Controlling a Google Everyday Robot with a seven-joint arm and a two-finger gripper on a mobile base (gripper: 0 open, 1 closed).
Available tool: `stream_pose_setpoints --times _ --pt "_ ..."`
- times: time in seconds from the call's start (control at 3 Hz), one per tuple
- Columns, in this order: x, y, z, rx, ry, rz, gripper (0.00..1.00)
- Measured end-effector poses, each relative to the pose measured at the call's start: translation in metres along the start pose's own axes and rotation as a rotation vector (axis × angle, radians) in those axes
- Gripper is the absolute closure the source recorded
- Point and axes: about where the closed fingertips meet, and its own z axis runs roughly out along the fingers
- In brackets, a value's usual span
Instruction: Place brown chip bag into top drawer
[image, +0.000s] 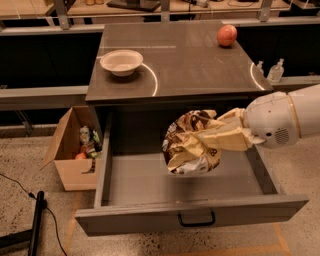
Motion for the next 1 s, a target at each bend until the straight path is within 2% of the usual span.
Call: stream_pose_setpoints --times 0.33,0.67,1.0 --pt "0.019 0.011 0.023 -0.021 0.017 0.002 1.0" --pt "0.038 0.011 0.044 -0.024 0.032 0.004 1.0" --pt "0.066 -0.008 0.063 -0.003 0.076 0.014 1.0"
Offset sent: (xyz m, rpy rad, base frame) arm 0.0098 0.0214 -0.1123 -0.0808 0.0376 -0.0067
